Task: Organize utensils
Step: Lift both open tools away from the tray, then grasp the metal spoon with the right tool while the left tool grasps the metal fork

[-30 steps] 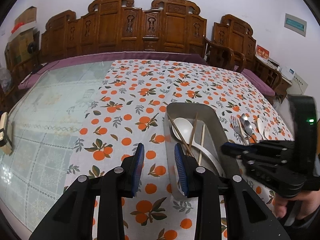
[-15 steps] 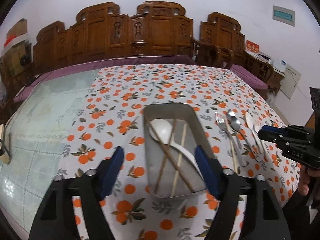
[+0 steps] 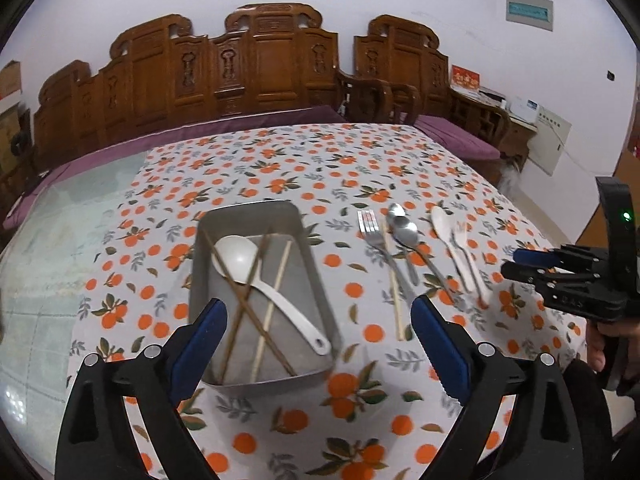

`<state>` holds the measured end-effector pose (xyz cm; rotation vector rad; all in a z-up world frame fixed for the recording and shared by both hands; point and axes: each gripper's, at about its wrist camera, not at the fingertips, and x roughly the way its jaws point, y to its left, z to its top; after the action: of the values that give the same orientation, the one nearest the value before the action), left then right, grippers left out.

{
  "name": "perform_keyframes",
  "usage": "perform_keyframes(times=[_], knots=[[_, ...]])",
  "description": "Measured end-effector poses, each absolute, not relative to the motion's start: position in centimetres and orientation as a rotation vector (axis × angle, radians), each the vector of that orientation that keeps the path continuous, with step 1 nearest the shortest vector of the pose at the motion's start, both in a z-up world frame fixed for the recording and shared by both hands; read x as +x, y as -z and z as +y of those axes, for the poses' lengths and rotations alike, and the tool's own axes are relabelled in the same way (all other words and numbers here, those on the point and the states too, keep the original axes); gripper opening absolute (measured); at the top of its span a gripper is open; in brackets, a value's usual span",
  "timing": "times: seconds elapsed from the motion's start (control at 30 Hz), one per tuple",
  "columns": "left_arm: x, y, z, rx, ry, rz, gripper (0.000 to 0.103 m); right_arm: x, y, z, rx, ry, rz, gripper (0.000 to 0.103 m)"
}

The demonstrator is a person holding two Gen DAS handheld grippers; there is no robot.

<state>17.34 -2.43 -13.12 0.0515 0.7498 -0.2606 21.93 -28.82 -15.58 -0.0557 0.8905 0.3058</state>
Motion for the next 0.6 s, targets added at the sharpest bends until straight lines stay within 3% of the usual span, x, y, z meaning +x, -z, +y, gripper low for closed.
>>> perform_keyframes(times=[0.3,0.6], knots=[[18.3,12.4,-4.9,0.055,0.258,0.812,0.090,24.0,14.4,-29.5,-0.044,-0.350,0.907,0.040],[20.5,12.0,-6.2,0.107,0.260,0.857,0.090,28.8,17.7,-27.3,-0.033,-0.393,1.012,0.040]])
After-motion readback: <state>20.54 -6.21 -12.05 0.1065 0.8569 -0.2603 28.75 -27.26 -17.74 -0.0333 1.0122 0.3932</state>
